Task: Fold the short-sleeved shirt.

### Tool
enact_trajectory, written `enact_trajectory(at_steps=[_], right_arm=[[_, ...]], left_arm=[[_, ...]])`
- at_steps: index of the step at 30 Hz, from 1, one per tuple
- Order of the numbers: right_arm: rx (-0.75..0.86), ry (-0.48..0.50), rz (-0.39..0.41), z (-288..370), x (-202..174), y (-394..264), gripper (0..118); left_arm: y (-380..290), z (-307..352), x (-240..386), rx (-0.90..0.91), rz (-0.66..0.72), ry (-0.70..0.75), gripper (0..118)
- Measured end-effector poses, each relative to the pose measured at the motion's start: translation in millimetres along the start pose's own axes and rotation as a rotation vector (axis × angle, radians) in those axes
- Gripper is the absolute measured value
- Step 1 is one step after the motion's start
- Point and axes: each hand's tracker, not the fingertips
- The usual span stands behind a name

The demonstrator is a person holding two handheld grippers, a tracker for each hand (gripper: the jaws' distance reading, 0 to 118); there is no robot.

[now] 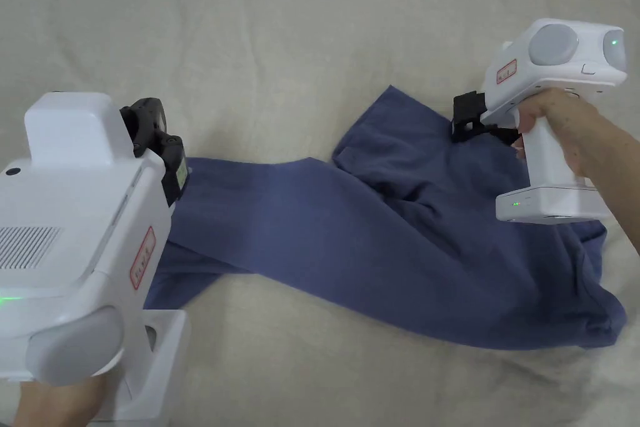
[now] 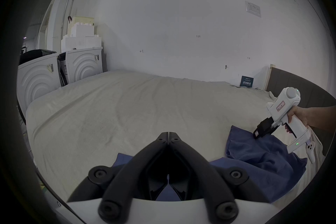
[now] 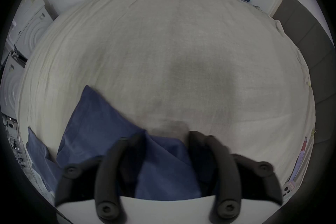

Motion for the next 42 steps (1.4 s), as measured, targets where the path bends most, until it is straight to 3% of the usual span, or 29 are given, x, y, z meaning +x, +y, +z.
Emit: enact_trajectory(at_steps=[1, 2, 10, 11, 13, 14, 15, 17, 21, 23, 24, 31, 35, 39, 42], right_arm=[[-0.003, 0.006, 0.019, 2.1, -1.1, 0.4, 14], [-0.006, 0.012, 0.035, 3.6, -1.6, 0.1, 6], [0.081, 0.058, 0.011, 34.7, -1.4, -10.8, 6], [0.1, 0.07, 0.007, 42.8, -0.6, -13.4, 6], [0.136, 0.087, 0.01, 58.2, 0.6, -18.8, 6], [0.152, 0.096, 0.012, 67.1, 1.7, -22.4, 6], [0.164, 0.1, 0.011, 75.4, 1.7, -24.5, 6], [0.199, 0.127, 0.006, 89.4, 4.2, -32.2, 6], [0.262, 0.154, -0.015, 112.0, 9.8, -49.1, 6], [0.303, 0.156, -0.021, 124.7, 9.3, -59.0, 6], [0.318, 0.157, -0.023, 130.8, 9.3, -64.0, 6], [0.351, 0.192, -0.044, 149.9, 16.4, -79.6, 6], [0.36, 0.184, -0.047, 150.3, 19.9, -81.5, 6], [0.359, 0.171, -0.044, 147.5, 20.4, -83.8, 6], [0.354, 0.171, -0.047, 143.6, 21.3, -83.8, 6]], left_arm=[[0.0, -0.4, 0.1, -0.001, 0.003, 0.0, 0], [0.2, -1.0, 0.2, -0.004, 0.007, -0.002, 0], [12.5, 1.7, -4.8, -0.062, 0.03, -0.019, 0], [15.3, 1.0, -6.6, -0.066, 0.03, -0.014, 5], [22.1, -2.2, -12.6, -0.103, 0.035, -0.021, 19], [27.1, -5.0, -17.5, -0.126, 0.044, -0.018, 35], [32.4, -8.1, -22.3, -0.16, 0.059, -0.015, 43], [42.5, -14.0, -31.8, -0.219, 0.077, -0.024, 46], [62.9, -25.6, -49.3, -0.294, 0.065, -0.024, 85], [71.8, -35.9, -59.7, -0.32, 0.07, -0.032, 112], [74.9, -41.3, -62.8, -0.335, 0.063, -0.021, 118], [80.0, -101.1, -89.8, -0.622, 0.024, -0.065, 118], [58.3, -130.9, -91.3, -0.798, -0.106, -0.037, 118], [37.1, -150.3, -92.3, -0.907, -0.155, 0.009, 99], [27.3, -158.3, -91.3, -0.93, -0.135, 0.029, 94]])
